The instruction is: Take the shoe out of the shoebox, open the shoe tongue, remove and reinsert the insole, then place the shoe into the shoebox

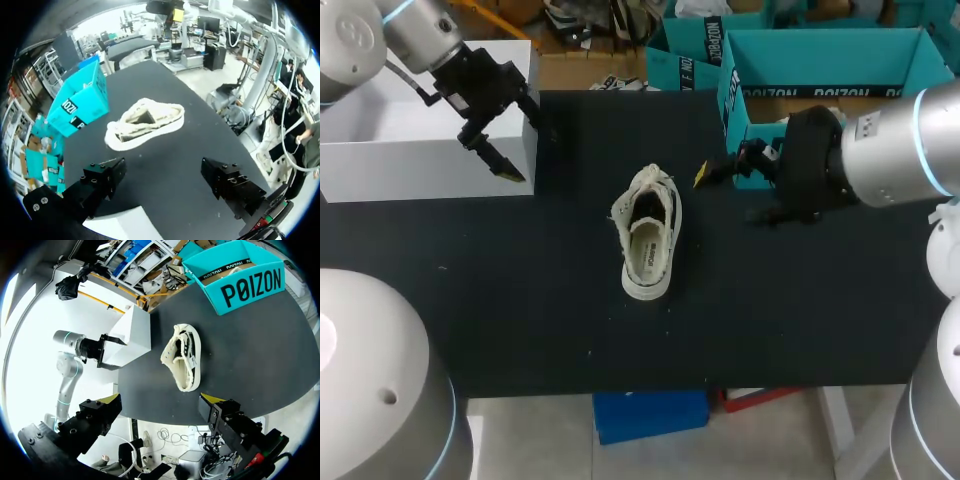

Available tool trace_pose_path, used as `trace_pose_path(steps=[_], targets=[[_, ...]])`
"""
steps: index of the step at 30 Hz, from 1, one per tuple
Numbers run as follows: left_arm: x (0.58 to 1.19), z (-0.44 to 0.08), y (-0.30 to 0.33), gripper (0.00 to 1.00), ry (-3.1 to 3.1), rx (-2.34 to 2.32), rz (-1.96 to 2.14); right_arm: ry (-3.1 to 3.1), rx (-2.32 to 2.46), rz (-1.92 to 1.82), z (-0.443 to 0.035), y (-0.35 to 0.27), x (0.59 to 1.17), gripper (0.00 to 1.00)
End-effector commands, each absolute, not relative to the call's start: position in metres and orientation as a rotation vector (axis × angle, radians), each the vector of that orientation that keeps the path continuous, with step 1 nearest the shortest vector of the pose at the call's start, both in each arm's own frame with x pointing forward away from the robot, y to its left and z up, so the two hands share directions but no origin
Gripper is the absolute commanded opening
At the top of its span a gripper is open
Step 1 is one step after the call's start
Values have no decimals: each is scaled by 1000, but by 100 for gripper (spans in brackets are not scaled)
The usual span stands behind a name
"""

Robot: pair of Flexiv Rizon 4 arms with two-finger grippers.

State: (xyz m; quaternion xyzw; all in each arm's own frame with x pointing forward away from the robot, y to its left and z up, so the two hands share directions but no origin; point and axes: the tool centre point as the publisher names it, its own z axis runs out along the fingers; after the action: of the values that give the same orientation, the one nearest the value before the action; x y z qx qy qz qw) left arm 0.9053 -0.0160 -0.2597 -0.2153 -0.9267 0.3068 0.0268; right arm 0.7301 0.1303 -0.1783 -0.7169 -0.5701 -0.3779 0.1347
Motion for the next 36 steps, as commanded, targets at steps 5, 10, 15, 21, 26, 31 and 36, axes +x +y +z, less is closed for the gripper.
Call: trace_pose_path(steps=[5, 10, 15, 21, 26, 31, 36], targets=[[877, -252, 11, 100, -2917, -131, 1085, -1652, -2078, -1095, -178, 131, 730, 100], [872, -254, 16, 100, -2913, -161, 1081, -1652, -2078, -1095, -178, 131, 730, 100], [872, -254, 16, 100, -2913, -161, 1081, -1652, -2078, -1095, -178, 131, 730, 100], [872, -254, 16, 100, -2913, -161, 1081, -1652, -2078, -1095, -178, 131, 730, 100], [872, -254, 16, 100, -2913, -161, 1081, -1652, -2078, -1095, -178, 131, 730, 100], [872, -254, 16, 100, -2913, -161, 1081, -1652, -2078, -1095, -178, 131, 730, 100], [872, -254, 16, 100, -2913, -161, 1081, -1652, -2078, -1095, -178, 131, 730, 100]])
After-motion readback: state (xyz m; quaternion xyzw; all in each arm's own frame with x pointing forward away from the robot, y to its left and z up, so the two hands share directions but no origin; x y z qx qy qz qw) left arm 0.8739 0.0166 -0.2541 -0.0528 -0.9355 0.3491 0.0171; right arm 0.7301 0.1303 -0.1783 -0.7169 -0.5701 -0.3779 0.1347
